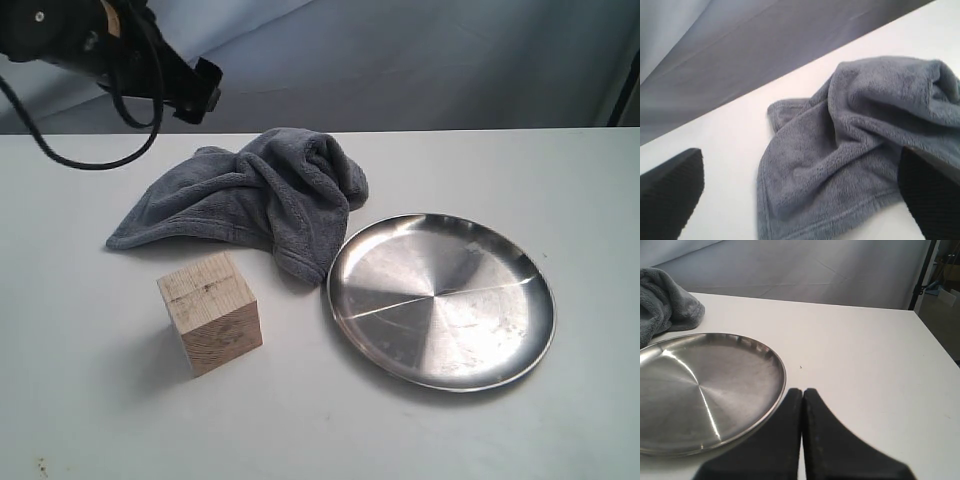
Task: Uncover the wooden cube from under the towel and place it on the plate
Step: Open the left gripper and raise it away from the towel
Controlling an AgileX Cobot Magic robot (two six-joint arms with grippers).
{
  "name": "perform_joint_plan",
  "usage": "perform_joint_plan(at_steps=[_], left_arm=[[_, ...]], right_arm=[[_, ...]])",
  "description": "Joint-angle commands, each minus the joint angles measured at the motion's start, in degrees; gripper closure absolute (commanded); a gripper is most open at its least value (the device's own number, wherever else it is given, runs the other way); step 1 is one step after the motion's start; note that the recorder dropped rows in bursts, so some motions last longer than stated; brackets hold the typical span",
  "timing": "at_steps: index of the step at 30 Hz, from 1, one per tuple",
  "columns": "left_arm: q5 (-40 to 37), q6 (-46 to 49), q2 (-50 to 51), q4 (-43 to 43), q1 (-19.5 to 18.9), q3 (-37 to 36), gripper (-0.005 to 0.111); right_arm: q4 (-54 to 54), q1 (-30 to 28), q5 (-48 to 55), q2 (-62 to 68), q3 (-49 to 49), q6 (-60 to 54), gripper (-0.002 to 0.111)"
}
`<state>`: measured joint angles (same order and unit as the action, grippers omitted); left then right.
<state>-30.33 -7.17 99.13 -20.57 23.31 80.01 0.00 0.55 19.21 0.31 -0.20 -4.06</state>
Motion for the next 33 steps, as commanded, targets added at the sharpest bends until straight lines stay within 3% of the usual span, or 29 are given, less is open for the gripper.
perform_joint_plan(at_steps=[1, 10, 19, 21, 23, 28, 33], left_arm=[[-1.0, 7.2, -6.7, 5.7, 0.2, -6.5, 0.008], [1.7, 8.9, -17.2, 6.8, 0.2, -17.6, 0.008], [-0.7, 9.1, -26.3, 6.8, 0.2, -21.7, 0.009], [-1.0, 9.1, -27.7, 8.5, 0.2, -22.6, 0.019], [-1.5, 9.1, -29.0, 10.7, 0.2, -23.8, 0.037], [-1.4, 9.1, -31.5, 17.6, 0.2, -27.6, 0.104], [-1.4, 9.4, -32.5, 17.4, 0.2, -30.4, 0.105]], right_arm=[[-0.5, 0.1, 0.0, -0.3, 0.2, -0.1, 0.108], [-0.5, 0.1, 0.0, -0.3, 0.2, -0.1, 0.108], [-0.5, 0.1, 0.0, -0.3, 0.2, -0.1, 0.108], [-0.5, 0.1, 0.0, -0.3, 0.2, -0.1, 0.108], [-0.5, 0.1, 0.0, -0.3, 0.2, -0.1, 0.108], [-0.5, 0.1, 0.0, -0.3, 0.2, -0.1, 0.108], [-0.5, 0.1, 0.0, -0.3, 0.2, -0.1, 0.108]])
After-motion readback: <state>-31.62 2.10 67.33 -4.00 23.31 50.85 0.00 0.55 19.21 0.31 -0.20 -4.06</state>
